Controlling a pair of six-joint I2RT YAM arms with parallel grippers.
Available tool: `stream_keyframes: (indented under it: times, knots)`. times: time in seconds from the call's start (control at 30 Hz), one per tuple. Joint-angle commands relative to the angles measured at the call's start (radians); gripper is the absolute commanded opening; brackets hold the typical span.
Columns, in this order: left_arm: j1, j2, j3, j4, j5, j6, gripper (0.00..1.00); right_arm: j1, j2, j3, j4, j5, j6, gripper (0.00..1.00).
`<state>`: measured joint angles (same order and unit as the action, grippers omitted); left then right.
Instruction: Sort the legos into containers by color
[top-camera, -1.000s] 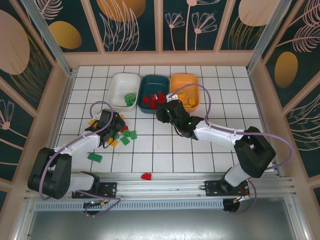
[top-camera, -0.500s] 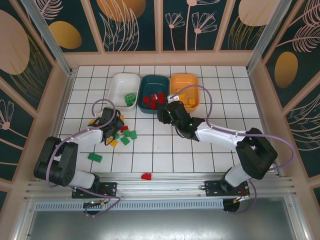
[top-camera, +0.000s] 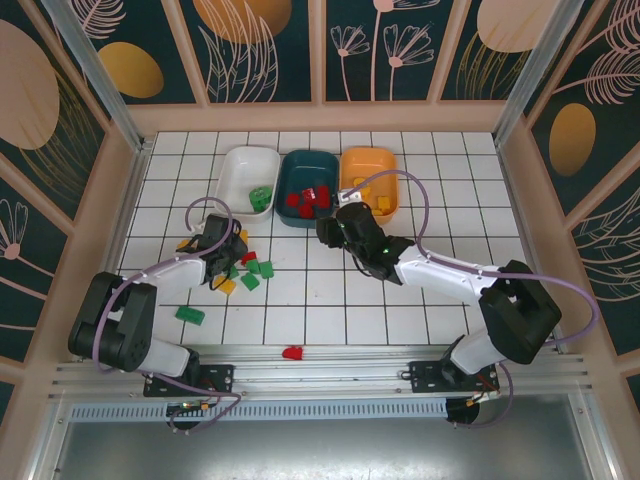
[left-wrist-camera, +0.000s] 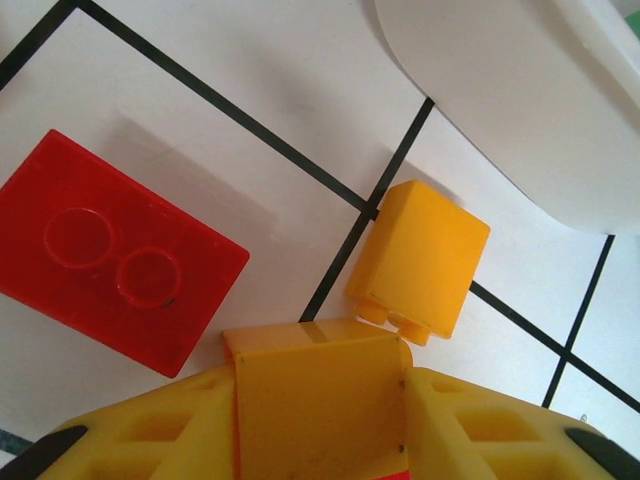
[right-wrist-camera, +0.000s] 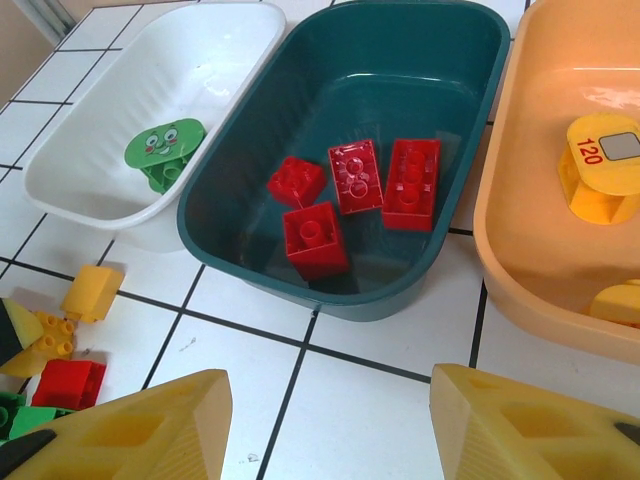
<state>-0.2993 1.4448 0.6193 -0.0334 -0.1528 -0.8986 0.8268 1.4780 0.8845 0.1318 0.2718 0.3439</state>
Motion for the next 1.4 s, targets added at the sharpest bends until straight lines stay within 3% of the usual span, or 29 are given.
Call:
stream_keyframes:
  times: [0.0, 0.33, 0.6, 0.97, 1.17, 1.37]
  knots:
    - [0.006, -0.058, 0.025, -0.028, 0.011, 0.032, 0.42, 0.008, -0.032, -0.016, 0.026, 0.037, 0.012, 0.56]
    - [0.000, -0.129, 0.079, -0.057, 0.070, 0.055, 0.39, -0.022, -0.039, -0.013, 0.005, 0.074, 0.027, 0.55]
    - [-0.140, -0.059, 0.287, -0.069, 0.078, 0.067, 0.35, -0.182, -0.131, -0.089, -0.030, 0.063, 0.108, 0.54]
    - [-0.330, 0.354, 0.762, 0.027, 0.152, 0.133, 0.31, -0.477, -0.295, -0.328, 0.032, -0.066, 0.252, 0.54]
    - [-0.379, 0.596, 1.034, 0.007, 0.193, 0.169, 0.31, -0.528, -0.346, -0.367, 0.029, -0.090, 0.252, 0.54]
    - [-0.410, 0.748, 1.188, -0.025, 0.220, 0.186, 0.31, -0.537, -0.365, -0.366, 0.023, -0.101, 0.242, 0.54]
